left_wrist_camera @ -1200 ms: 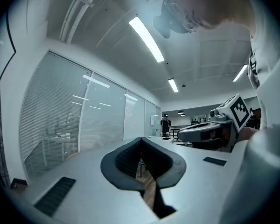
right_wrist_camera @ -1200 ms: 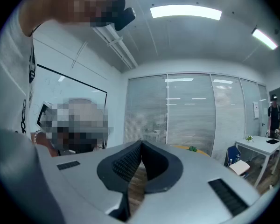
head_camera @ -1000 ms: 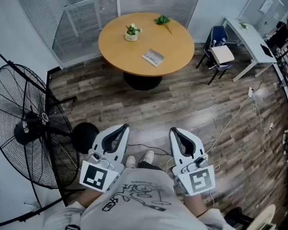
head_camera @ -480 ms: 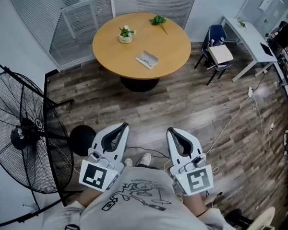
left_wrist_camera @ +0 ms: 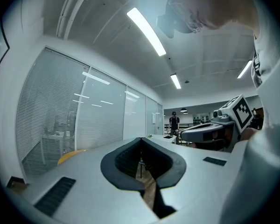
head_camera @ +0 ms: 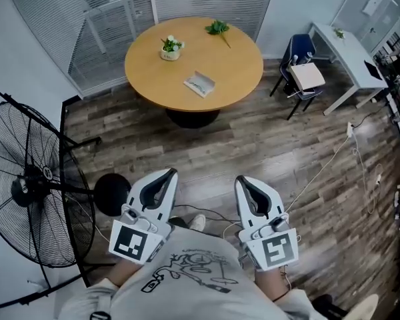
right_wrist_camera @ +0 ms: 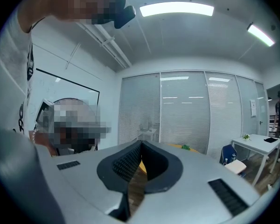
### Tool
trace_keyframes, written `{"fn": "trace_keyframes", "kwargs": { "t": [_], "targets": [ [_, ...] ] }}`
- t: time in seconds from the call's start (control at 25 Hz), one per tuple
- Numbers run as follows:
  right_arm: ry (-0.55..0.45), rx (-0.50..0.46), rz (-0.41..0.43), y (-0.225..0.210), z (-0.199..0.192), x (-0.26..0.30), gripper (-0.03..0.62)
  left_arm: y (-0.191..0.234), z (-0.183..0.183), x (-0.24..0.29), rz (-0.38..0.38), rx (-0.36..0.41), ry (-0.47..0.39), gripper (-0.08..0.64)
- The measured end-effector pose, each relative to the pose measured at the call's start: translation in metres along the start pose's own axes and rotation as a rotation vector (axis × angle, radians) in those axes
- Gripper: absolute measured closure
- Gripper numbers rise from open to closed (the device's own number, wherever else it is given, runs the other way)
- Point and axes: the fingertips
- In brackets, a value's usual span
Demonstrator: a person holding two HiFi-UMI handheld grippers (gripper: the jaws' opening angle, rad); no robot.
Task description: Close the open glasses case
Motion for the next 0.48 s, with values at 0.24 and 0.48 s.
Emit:
{"fn": "trace_keyframes", "kwargs": {
  "t": [0.24, 0.48],
  "targets": [
    [-0.026, 0.031, -0.008, -0.009, 0.003, 0.002, 0.583, -0.005, -0.002, 0.007, 0.001, -0.009, 0.007, 0.54],
    [-0.021, 0.041, -0.011, -0.013, -0.002, 0.006, 0.583, -0.005, -0.005, 0.012, -0.004, -0.013, 0.007, 0.54]
  ]
}}
Point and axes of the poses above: the fingertips, and each gripper's own axes: x forward along the fingers, y to its left, z out of its top, and after that the axes turned 10 degrees about y, right-handed
